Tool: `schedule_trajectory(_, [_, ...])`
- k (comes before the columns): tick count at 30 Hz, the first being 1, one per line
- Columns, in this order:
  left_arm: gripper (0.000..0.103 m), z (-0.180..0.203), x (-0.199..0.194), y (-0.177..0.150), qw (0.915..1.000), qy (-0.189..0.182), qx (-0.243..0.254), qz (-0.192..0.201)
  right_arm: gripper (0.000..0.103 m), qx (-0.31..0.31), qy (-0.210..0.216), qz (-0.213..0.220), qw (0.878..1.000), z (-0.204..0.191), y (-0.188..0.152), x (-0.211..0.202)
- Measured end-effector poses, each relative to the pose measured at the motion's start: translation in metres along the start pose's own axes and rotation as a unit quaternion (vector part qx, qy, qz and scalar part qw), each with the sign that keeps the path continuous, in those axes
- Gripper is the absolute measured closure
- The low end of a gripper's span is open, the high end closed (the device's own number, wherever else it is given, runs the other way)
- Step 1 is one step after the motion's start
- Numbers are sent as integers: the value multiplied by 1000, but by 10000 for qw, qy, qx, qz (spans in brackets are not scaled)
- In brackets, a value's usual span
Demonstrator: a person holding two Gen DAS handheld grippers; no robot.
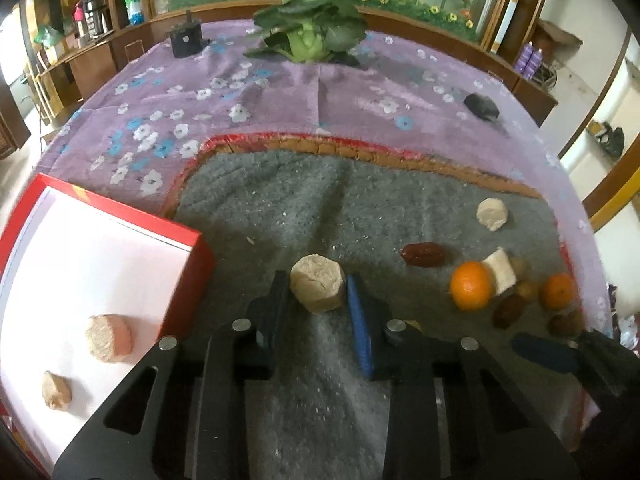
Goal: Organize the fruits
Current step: 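Grasp the second beige hexagonal piece with the left gripper and lift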
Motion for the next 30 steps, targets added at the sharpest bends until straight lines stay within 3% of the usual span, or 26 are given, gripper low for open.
schedule_trajectory(7, [75,-8,-34,2,9995,-37,-86,294,43,-314,-9,-36,9995,-18,22,31])
schedule_trajectory(12, [75,-11,-45,-1,9992,7,-82,386,54,-504,-104,-122,9986,-27,31,49])
schedule_trajectory(16, [75,-15,-47,-5,9992,9,-134,368,71,-737,-355,-193,9965,-31,28,56])
schedule_trajectory(19, [75,-19,-52,-7,9990,63,-158,412,79,-572,-251,-169,9979,-28,27,48])
schedule_trajectory(30, [75,-38,-77,-17,9974,293,-241,613,79,-442,-191,122,9988,-42,25,12])
Point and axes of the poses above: each gripper's, at about its wrist camera, not at the fingertips, and x roughly the way its jaws point, z to its right, y to its top, the point moved 2 cm from there along x, roughly the way its jaws point, and after that the axes turned 3 degrees about z, right-handed, at the moved point
